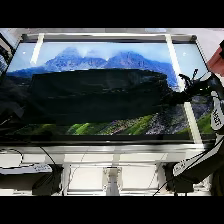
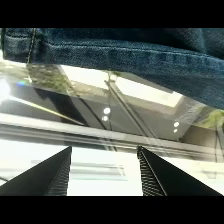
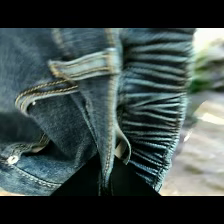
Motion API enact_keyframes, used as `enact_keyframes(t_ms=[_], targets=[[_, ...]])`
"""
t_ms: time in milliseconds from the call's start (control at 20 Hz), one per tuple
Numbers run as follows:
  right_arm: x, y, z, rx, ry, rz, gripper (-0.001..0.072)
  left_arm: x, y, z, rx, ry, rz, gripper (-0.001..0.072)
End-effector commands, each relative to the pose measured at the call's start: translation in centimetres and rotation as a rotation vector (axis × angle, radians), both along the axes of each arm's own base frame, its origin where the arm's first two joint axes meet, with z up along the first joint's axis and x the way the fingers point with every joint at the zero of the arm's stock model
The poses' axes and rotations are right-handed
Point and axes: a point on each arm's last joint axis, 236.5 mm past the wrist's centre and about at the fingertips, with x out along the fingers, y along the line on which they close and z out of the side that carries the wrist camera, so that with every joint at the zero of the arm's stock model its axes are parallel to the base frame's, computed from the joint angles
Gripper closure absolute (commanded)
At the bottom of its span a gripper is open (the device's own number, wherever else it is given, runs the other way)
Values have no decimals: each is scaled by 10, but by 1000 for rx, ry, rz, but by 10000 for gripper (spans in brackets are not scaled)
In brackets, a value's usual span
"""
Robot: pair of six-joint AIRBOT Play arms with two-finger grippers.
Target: Fold the clothes and pants, and hang the long-sleeved shirts on hangers.
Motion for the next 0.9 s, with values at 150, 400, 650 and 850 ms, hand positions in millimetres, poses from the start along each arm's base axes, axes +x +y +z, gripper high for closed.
enact_keyframes(t_ms=[150, 400, 650, 850], targets=[[-15, -8, 17, 4, 73, -106, 689, -42, 46, -8, 189, 179, 41, 233], [-20, -3, 20, 19, 123, -168, 690, 9, 67, -12, 253, -54, 100, 233], [-20, -3, 20, 17, 143, -209, 689, 51, 58, -21, 186, -227, 41, 239], [-23, -1, 21, 21, 157, -211, 689, 51, 52, -48, 122, -188, 41, 240]])
